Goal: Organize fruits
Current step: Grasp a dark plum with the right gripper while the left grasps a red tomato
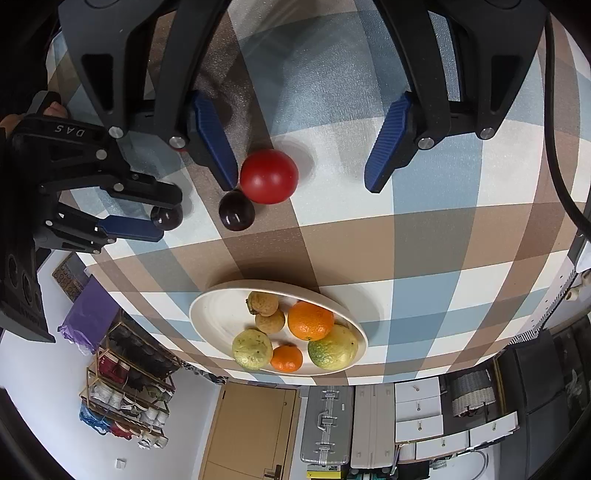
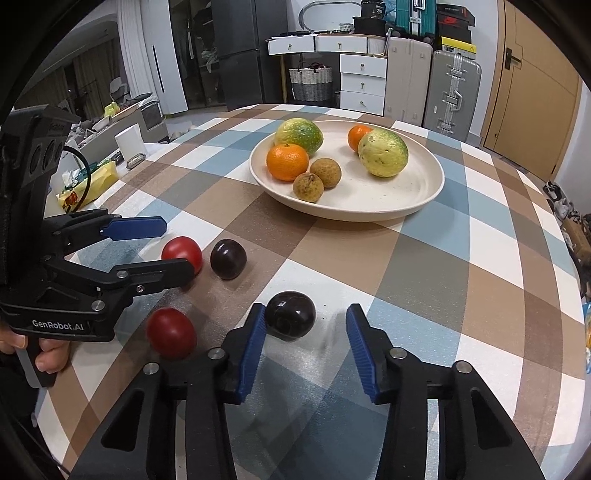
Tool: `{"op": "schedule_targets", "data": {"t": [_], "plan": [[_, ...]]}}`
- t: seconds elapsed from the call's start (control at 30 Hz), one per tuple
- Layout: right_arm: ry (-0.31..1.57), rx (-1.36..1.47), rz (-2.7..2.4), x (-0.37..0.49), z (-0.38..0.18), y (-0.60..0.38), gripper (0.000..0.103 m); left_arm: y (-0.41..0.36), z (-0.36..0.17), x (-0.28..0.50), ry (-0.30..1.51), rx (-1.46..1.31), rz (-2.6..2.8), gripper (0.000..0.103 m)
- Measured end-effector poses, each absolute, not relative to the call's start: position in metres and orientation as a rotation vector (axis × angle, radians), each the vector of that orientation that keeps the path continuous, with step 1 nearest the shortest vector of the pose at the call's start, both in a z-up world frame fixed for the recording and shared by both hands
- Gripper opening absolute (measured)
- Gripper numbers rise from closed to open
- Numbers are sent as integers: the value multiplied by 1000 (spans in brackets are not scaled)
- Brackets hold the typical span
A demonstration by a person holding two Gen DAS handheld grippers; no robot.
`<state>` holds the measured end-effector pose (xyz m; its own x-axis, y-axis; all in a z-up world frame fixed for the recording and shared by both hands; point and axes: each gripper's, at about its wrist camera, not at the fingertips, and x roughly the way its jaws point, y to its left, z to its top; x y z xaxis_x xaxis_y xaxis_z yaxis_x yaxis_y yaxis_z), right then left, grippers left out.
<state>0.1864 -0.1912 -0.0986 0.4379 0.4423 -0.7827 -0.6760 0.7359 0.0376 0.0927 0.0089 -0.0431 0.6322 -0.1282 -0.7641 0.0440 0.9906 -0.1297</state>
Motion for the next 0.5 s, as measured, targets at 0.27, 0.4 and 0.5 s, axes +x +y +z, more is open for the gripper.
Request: {"op": "schedule_targets", "data": {"t": [0.27, 0.4, 0.5], "plan": [[861, -316, 728, 182, -99, -188, 31, 9, -43, 93, 882, -103, -100, 65], [854, -330, 732, 178, -98, -186, 27, 9, -44, 94, 884, -106, -101, 65], [848, -327, 729, 178, -97, -187, 27, 9, -44, 93, 886, -110, -104, 65]]}}
